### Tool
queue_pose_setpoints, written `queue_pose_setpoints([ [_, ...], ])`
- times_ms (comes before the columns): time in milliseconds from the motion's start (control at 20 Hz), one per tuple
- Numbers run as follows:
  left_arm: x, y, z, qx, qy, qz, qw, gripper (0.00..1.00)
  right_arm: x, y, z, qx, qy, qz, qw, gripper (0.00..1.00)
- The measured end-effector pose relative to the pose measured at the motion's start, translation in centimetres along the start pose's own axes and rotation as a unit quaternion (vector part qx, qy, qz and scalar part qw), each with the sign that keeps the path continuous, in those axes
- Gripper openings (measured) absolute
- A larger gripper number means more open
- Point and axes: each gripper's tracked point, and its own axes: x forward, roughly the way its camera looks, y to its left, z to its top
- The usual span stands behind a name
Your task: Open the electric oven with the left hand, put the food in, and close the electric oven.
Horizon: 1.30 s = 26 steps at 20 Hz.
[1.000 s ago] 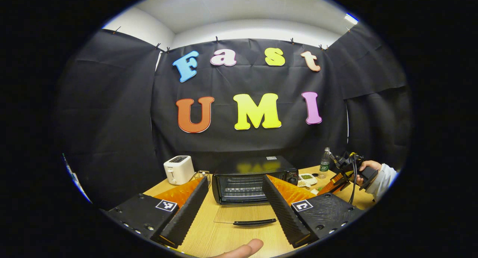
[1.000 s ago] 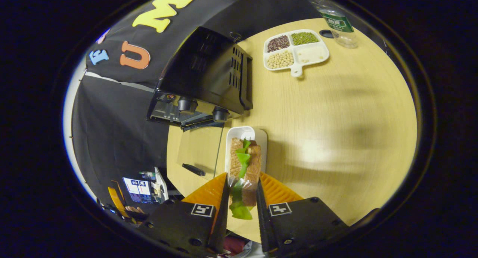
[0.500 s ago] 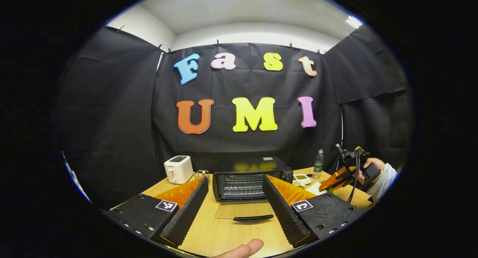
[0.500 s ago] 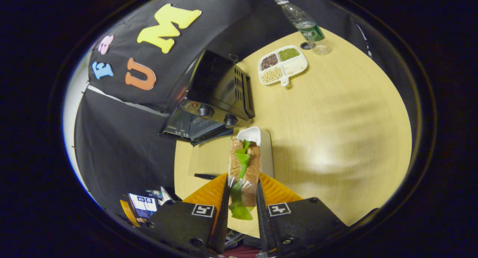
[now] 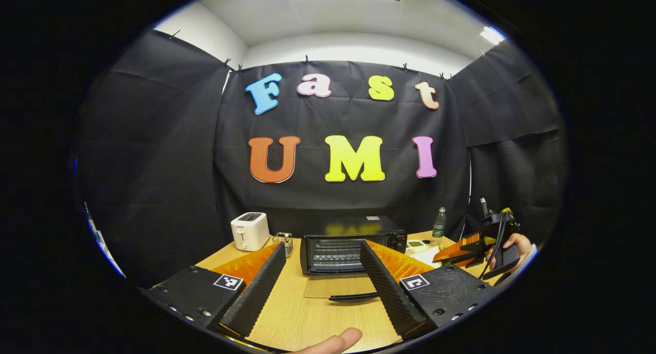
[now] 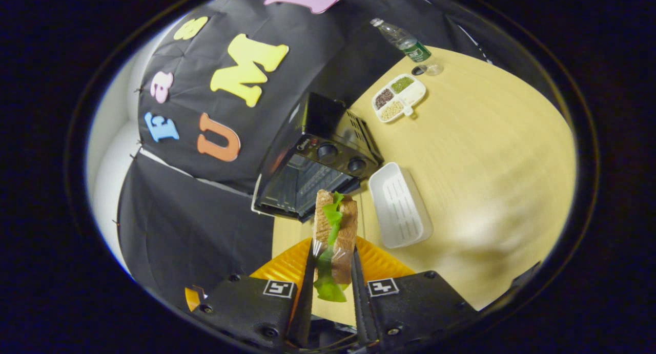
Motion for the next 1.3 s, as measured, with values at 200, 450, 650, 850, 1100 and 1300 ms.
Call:
queue_pose_setpoints([
  [200, -0.3, 1.1, 0.1, -0.006, -0.003, 0.001, 1.000, 0.95, 3.4, 2.6, -1.2, 0.060, -0.084, 0.036, 0.994, 0.34],
  [450, -0.7, 2.4, 0.4, -0.011, -0.009, -0.002, 1.000, 0.95, 9.7, 4.1, -1.7, 0.091, -0.163, 0.042, 0.982, 0.34],
  [650, -0.4, 3.8, 0.2, -0.014, -0.010, 0.000, 1.000, 0.95, 15.8, 5.4, -1.6, 0.105, -0.206, 0.038, 0.972, 0.34],
  [850, 0.5, 5.2, -0.5, -0.017, -0.003, 0.008, 1.000, 0.95, 22.0, 7.0, -1.0, 0.121, -0.242, 0.031, 0.962, 0.34],
  [1100, 1.6, 6.1, -1.2, -0.009, 0.005, 0.012, 1.000, 0.94, 27.5, 7.7, 1.5, 0.085, -0.286, 0.002, 0.954, 0.34],
  [1300, 2.6, 6.3, -2.5, -0.008, 0.012, 0.012, 1.000, 0.93, 30.7, 6.2, 2.8, 0.065, -0.294, -0.026, 0.953, 0.34],
])
